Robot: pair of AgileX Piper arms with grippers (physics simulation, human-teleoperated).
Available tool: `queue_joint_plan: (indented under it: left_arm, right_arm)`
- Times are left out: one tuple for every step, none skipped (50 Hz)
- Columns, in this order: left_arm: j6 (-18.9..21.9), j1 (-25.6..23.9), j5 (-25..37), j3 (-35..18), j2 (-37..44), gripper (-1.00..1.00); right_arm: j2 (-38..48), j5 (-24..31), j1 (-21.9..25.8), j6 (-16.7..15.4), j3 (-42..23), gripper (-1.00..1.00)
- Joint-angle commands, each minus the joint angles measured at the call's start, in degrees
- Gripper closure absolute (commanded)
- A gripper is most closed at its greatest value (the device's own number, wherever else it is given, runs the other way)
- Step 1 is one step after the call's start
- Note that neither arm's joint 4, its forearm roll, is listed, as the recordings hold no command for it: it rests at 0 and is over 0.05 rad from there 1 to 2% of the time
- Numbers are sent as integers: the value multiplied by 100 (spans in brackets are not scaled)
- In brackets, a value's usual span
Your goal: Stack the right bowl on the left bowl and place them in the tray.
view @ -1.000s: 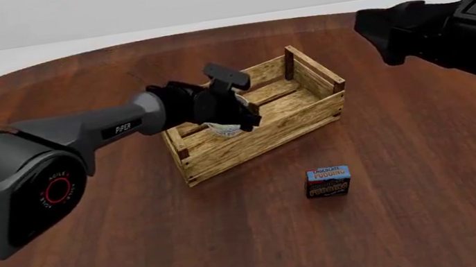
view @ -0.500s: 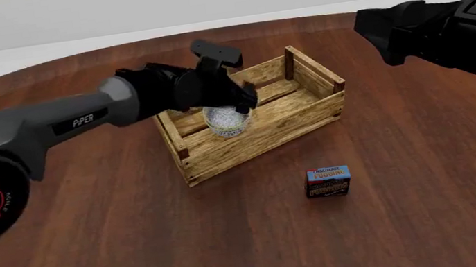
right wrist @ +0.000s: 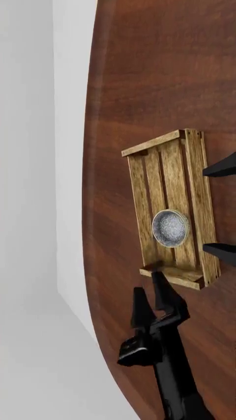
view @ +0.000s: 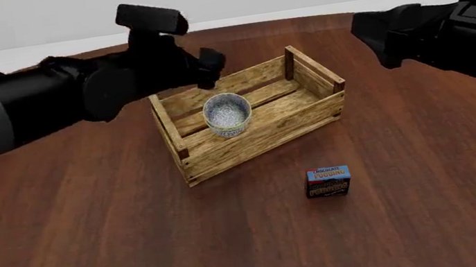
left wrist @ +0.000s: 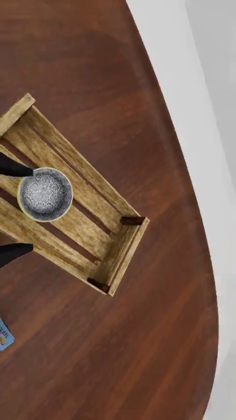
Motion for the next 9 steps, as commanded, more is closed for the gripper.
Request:
queue_joint_plan:
  left_arm:
    - [-175, 193, -600, 1111, -1455, -100]
    - [-172, 204, -635, 1208, -1611, -100]
    - [-206, 226, -706, 1328, -1800, -100]
    - [-227, 281, -815, 1518, -2090, -100]
    - [-218, 308, -919, 1687, -2320, -100]
    - [-241, 220, -1082, 1981, -2673, -100]
    - [-199, 304, -1120, 2120, -2771, -100]
    - [-208, 342, -1340, 2516, -3240, -100]
    - [-125, 425, -1470, 2839, -3575, -100]
  right_arm:
    - [16, 7, -9, -78, -10, -100]
    - [22, -2, -8, -93, -8, -100]
    - [29, -7, -10, -98, -7, -100]
    - [57, -27, -24, -125, -9, -100]
    - [67, -31, -26, -131, -10, -100]
    - [79, -39, -23, -149, -10, -100]
    - [76, -41, -16, -160, -10, -100]
    - [80, -51, -11, -210, -6, -100]
    - [74, -62, 9, -224, 3, -100]
